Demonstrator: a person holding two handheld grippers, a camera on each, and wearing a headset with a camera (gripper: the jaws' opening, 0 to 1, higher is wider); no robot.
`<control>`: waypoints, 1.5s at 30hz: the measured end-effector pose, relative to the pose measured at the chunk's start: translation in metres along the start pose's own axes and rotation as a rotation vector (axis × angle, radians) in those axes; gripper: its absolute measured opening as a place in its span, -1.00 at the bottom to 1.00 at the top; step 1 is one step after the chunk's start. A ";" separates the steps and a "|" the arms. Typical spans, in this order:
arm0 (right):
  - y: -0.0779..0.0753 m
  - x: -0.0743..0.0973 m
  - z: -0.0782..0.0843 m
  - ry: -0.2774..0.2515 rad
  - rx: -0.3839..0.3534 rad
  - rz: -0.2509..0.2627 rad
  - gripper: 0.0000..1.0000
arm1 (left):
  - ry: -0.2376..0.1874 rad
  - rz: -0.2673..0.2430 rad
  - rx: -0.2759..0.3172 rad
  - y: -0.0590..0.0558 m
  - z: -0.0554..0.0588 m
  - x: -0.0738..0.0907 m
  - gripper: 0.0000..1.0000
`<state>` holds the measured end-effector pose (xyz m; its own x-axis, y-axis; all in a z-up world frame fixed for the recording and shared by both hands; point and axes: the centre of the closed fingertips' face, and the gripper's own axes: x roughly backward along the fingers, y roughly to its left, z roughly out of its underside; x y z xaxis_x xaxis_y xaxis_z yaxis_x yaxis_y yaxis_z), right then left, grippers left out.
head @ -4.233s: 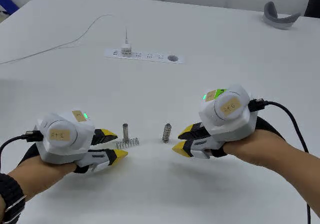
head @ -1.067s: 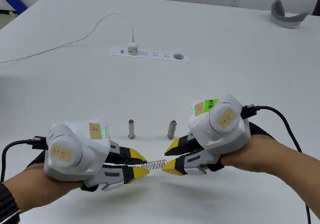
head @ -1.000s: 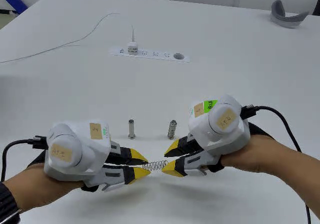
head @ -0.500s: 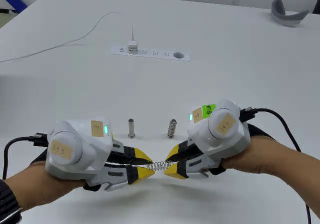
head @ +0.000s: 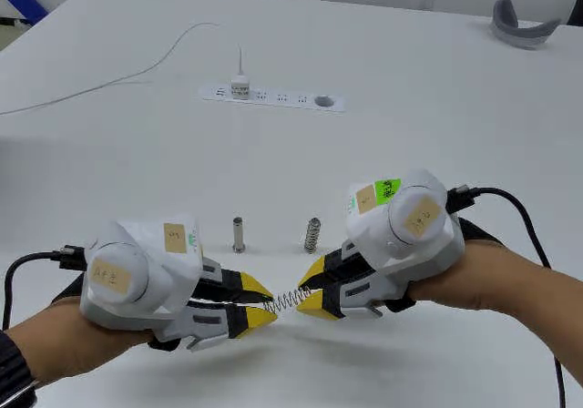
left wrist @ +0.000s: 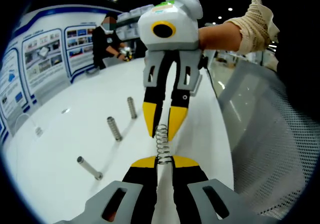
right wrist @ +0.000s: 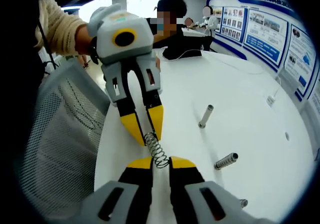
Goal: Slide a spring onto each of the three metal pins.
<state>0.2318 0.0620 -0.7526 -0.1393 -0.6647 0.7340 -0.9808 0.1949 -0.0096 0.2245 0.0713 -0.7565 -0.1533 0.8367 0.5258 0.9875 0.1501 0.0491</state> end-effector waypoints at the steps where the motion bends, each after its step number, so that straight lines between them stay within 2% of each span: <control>1: 0.001 0.001 -0.002 -0.006 0.000 -0.002 -0.73 | 0.002 -0.001 0.000 0.000 0.001 0.000 -0.81; 4: 0.002 0.001 -0.006 -0.013 0.006 -0.005 -0.73 | 0.004 -0.005 0.002 0.000 0.002 0.000 -0.81; 8: 0.005 0.003 -0.016 -0.048 -0.004 -0.017 -0.74 | 0.007 -0.011 0.004 0.001 0.004 0.001 -0.81; 17: 0.008 0.003 -0.025 -0.063 0.012 -0.022 -0.74 | 0.004 -0.021 0.010 0.001 0.004 0.000 -0.81; 19: 0.009 0.003 -0.030 -0.082 0.003 -0.030 -0.75 | 0.006 -0.028 0.008 0.002 0.005 0.000 -0.81; 31: 0.009 0.001 -0.047 -0.127 0.023 -0.015 -0.76 | -0.018 -0.044 0.020 0.004 0.000 -0.002 -0.81; 38: 0.007 -0.001 -0.052 -0.145 0.024 -0.004 -0.76 | -0.027 -0.053 0.028 0.006 -0.003 -0.003 -0.81; 45: 0.004 -0.001 -0.050 -0.142 0.023 0.010 -0.75 | -0.049 -0.061 0.072 0.010 -0.002 -0.001 -0.81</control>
<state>0.2345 0.0998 -0.7194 -0.1658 -0.7587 0.6300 -0.9819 0.1866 -0.0337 0.2343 0.0706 -0.7547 -0.2168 0.8494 0.4811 0.9712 0.2376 0.0182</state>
